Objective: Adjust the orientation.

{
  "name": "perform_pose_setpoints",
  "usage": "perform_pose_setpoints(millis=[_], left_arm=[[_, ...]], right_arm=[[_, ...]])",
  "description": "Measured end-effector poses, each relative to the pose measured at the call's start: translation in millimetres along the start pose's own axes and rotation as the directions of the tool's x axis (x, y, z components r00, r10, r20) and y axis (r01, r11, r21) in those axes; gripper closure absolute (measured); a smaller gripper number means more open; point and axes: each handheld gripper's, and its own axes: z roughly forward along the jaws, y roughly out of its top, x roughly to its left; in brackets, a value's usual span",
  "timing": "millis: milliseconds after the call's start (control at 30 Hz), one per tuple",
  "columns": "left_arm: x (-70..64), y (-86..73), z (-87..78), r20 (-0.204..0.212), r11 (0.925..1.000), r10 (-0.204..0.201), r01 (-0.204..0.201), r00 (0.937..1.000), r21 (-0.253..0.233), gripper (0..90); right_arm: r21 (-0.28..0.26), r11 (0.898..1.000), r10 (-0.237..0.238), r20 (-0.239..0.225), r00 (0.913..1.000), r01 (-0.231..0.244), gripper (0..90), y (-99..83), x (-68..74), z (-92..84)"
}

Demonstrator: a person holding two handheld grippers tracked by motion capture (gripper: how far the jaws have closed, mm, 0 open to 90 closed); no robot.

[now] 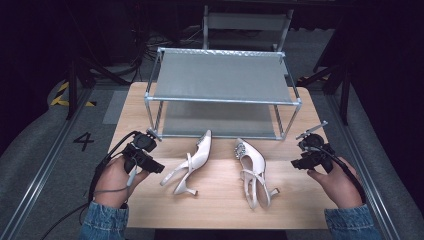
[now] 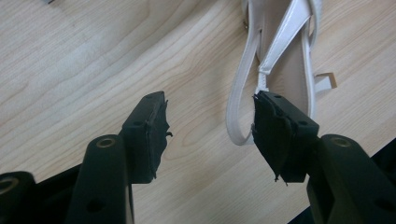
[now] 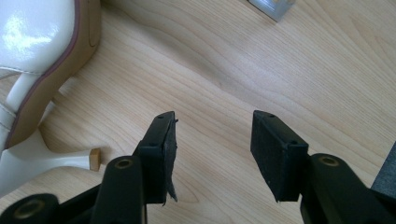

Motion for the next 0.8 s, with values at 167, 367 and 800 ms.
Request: perform_pose_setpoints(millis=[167,367,800], left_arm=[[-6.7,-1.4,-3.1,-0.003,0.9989,0.033,-0.033,0.9995,-0.033,41.0],[-16.4,4.4,-1.1,0.043,0.9961,0.08,-0.078,0.9959,-0.04,40.2],[-31.4,29.7,26.5,0.123,0.9974,0.071,-0.07,0.9899,-0.018,37.2]], right_arm=[[0.004,1.0,0.004,-0.017,0.9998,-0.004,47.4,-0.6,-0.2,4.0],[0.005,1.0,0.007,-0.03,0.9995,-0.007,47.2,0.8,3.8,6.2],[0.016,0.999,0.03,-0.012,0.9995,-0.03,44.6,-3.9,4.9,11.9]])
